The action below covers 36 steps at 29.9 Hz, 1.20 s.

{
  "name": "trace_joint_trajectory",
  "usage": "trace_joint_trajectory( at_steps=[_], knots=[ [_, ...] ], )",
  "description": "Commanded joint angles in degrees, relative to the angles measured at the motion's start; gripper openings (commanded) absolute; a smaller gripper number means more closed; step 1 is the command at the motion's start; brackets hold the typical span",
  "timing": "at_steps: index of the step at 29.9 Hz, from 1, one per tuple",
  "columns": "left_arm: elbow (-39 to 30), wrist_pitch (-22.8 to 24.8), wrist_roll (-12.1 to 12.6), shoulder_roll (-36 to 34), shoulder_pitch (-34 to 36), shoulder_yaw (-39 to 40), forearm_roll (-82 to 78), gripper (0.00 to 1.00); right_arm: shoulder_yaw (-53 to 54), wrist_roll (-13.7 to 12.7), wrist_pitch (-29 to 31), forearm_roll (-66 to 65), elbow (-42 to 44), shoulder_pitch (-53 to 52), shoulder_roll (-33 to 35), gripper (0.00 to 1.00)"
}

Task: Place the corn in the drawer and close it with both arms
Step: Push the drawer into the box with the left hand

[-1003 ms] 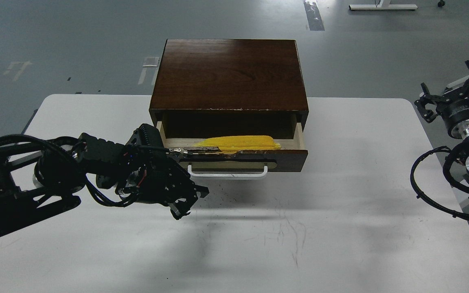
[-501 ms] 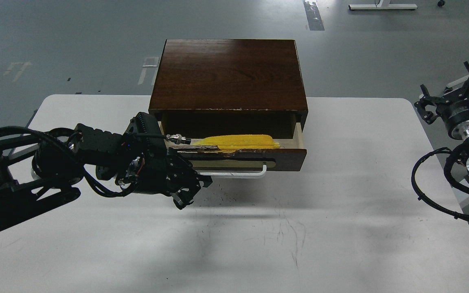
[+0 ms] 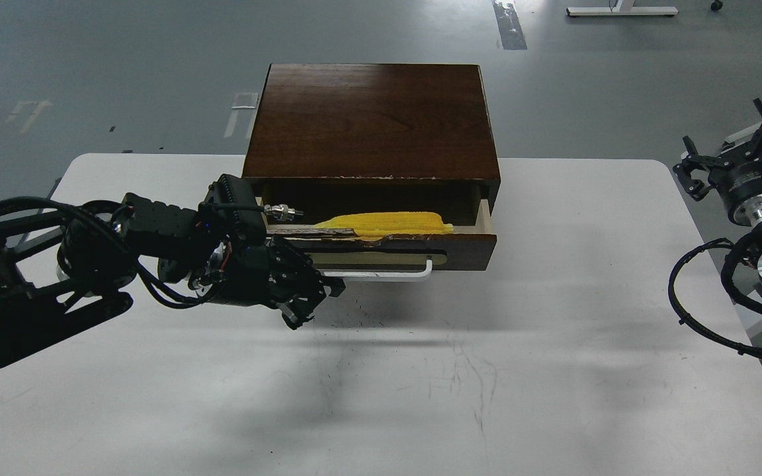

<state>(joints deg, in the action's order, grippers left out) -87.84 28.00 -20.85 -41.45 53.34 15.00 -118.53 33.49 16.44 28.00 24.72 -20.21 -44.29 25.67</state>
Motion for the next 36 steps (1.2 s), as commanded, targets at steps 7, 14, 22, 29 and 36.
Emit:
trace_joint_trajectory(
  at_steps=[7,14,22,29,36],
  knots=[
    [2.4,0.0,-0.1,0.2,1.2,0.6,2.1,0.0,0.0,0.0,0.0,0.0,0.8,-0.2,0.0,1.0],
    [3.6,0.0,-0.1,0.3,1.3,0.6,2.2,0.0,-0.1,0.0,0.0,0.0,0.8,-0.3,0.0,1.0],
    [6.4,0.0,-0.1,2.5,1.6,0.8,3.1,0.0,-0.1,0.0,0.0,0.0,0.9,-0.4,0.0,1.0],
    [9.1,0.0,-0.1,3.8,2.3,1.0,4.3,0.0,-0.1,0.0,0.0,0.0,0.9,-0.2,0.1,1.0],
    [11.2,0.0,-0.1,3.9,4.5,0.9,7.0,0.0,-0.1,0.1,0.0,0.0,0.8,-0.3,-0.4,1.0]
  ],
)
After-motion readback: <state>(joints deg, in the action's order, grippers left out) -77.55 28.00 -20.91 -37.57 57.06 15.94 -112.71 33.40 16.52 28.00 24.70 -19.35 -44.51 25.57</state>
